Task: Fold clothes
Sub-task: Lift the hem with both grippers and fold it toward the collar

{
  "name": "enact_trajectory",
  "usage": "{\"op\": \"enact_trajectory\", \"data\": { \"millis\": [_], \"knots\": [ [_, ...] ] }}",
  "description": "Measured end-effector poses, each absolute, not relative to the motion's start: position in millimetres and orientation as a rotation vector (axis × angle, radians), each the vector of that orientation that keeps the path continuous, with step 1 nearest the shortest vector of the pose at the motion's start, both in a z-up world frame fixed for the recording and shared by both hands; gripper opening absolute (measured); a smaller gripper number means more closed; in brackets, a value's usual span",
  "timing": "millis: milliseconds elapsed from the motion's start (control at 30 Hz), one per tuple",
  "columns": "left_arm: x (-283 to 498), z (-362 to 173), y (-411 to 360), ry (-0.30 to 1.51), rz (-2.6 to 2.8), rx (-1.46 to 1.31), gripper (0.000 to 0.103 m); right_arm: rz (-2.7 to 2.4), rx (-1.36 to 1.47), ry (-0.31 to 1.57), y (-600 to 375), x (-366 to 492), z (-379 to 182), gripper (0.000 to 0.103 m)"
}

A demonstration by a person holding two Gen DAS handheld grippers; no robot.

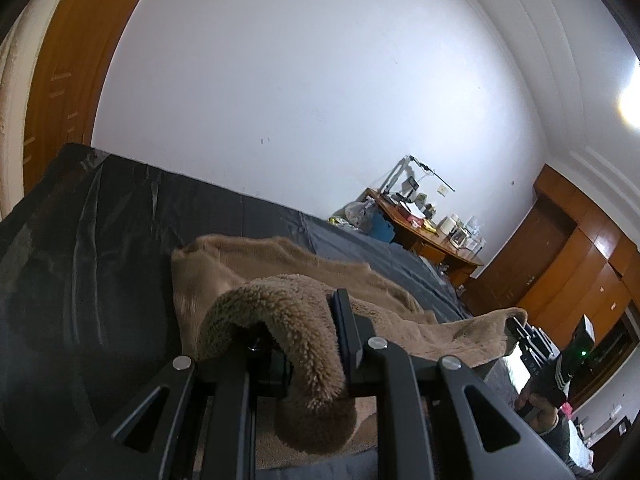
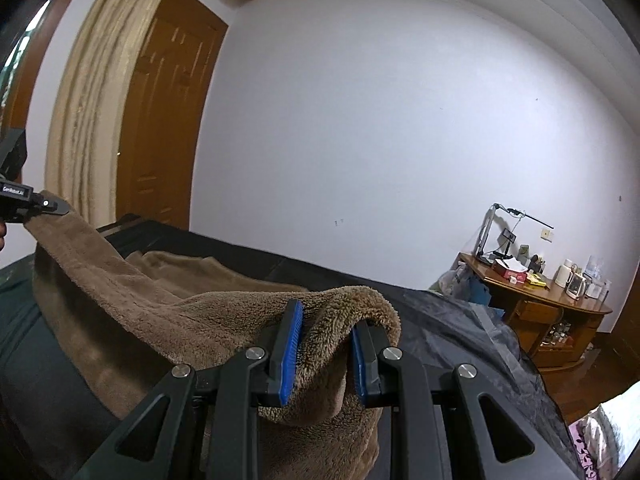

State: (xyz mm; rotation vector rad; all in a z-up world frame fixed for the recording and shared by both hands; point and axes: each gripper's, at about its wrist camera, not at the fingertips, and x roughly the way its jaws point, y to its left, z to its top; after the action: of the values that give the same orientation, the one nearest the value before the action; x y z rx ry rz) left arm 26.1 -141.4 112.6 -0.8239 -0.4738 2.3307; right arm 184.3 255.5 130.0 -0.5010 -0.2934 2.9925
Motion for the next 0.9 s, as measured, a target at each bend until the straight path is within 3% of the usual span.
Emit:
{"op": "enact_trajectory", "data": {
  "millis": [400, 900],
  "knots": [
    [-79.1, 91.2, -117.7, -0.534, 2.350, -0.964, 0.019, 2.916, -0.633, -0.194, 276.6, 73.8, 128.9, 0.024],
    [-174.3, 1.3, -81.8, -0.558, 2.323, -1.220, 0.019, 2.777, -1.063, 0.017, 322.4, -37.4, 49.9, 0.024]
  ]
}}
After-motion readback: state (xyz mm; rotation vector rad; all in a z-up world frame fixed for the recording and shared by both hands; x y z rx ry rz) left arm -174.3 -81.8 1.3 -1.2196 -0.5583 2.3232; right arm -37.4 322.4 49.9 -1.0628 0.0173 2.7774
